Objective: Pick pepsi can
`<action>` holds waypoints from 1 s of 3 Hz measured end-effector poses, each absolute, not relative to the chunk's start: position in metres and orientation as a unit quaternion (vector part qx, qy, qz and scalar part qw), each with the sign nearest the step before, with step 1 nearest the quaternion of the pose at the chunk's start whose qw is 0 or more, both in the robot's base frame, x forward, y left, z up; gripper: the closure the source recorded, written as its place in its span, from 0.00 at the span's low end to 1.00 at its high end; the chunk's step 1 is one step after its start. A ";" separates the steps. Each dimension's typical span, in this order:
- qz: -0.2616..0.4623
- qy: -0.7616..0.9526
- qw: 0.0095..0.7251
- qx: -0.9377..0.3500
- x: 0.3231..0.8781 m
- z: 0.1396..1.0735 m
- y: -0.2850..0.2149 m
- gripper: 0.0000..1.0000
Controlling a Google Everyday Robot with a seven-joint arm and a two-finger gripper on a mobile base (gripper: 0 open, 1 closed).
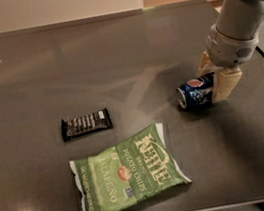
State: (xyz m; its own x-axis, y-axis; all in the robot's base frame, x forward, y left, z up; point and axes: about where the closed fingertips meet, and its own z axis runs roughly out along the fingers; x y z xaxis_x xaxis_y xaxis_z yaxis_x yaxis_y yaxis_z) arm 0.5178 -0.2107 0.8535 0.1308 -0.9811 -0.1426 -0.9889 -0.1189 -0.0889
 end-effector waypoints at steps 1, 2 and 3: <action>0.011 0.662 0.086 -0.744 0.518 0.883 -0.205 0.90; -0.002 0.662 0.103 -0.743 0.516 0.924 -0.197 1.00; -0.007 0.655 0.128 -0.745 0.511 0.966 -0.186 1.00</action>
Offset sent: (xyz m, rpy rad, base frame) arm -0.0135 0.0224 0.1262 0.0005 -0.0921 -0.0196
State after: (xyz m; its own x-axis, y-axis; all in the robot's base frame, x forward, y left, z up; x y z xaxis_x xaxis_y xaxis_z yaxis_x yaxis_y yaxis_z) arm 0.5105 -0.1860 0.9664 0.1423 -0.9774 -0.1561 -0.9737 -0.1098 -0.1999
